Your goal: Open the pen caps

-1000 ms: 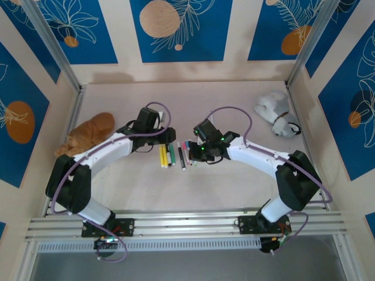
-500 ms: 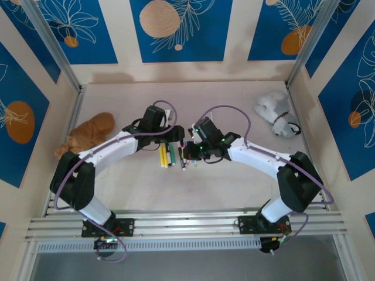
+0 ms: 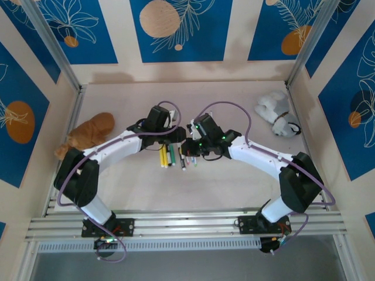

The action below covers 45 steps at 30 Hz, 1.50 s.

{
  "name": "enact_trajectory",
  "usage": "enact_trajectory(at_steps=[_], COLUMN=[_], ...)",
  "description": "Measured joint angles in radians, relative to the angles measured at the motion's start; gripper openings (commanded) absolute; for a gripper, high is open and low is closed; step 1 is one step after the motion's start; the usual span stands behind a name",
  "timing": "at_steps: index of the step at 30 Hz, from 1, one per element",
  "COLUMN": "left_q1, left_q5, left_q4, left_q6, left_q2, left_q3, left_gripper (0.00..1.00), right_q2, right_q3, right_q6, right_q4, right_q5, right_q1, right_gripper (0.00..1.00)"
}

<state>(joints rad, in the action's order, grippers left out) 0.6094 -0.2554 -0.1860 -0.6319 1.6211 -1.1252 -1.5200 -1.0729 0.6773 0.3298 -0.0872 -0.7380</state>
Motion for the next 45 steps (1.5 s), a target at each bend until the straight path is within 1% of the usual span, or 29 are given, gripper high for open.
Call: enact_trajectory(at_steps=[1,2,10,15,16,17,19,25,30,33,35,42,45], left_q1=[0.002,0.003,0.006,0.006,0.006,0.006,0.007,0.006,0.006,0.006,0.006,0.004,-0.005], left_q5=[-0.003,-0.014,-0.014,-0.013,-0.014,-0.017,-0.019,-0.026,-0.032,-0.034,-0.031,-0.004,0.008], left_q4=[0.005,0.014,0.024,0.029,0.031,0.037,0.048,0.075,0.078,0.086,0.085,0.065,-0.002], left_q6=[-0.004,-0.009,-0.023,-0.041,-0.045,-0.050,-0.055,-0.075,-0.085,-0.093,-0.092,-0.092,-0.087], left_q2=[0.000,0.000,0.004,0.008,0.010,0.013,0.021,0.052,0.058,0.058,0.058,0.058,0.058], left_q3=[-0.002,-0.005,-0.013,-0.013,-0.013,-0.013,-0.013,-0.013,-0.013,-0.013,-0.012,-0.012,-0.030], left_gripper=[0.08,0.00,0.00,0.00,0.00,0.00,0.00,0.00,0.00,0.00,0.00,0.00,0.00], right_q2=[0.000,-0.002,-0.004,-0.004,-0.004,-0.004,-0.004,-0.029,-0.055,-0.069,-0.076,-0.073,-0.050], right_q3=[-0.002,-0.003,-0.006,-0.005,-0.005,-0.004,-0.001,0.000,0.000,0.000,0.000,0.011,0.054], right_q6=[0.000,0.001,0.002,0.007,0.008,0.008,0.012,0.013,0.013,0.013,0.022,0.034,0.037], right_q4=[0.000,0.000,0.000,-0.001,-0.001,-0.002,-0.011,-0.019,-0.037,-0.047,-0.046,-0.058,-0.097], right_q5=[0.000,0.002,0.008,0.008,0.009,0.009,0.008,0.009,0.008,0.009,0.012,0.016,0.034], right_q1=[-0.001,-0.003,0.000,0.002,0.002,0.003,0.004,0.010,0.011,0.011,0.013,0.008,-0.018], right_gripper=[0.00,0.00,0.00,0.14,0.20,0.24,0.26,0.26,0.25,0.14,0.00,0.00,0.00])
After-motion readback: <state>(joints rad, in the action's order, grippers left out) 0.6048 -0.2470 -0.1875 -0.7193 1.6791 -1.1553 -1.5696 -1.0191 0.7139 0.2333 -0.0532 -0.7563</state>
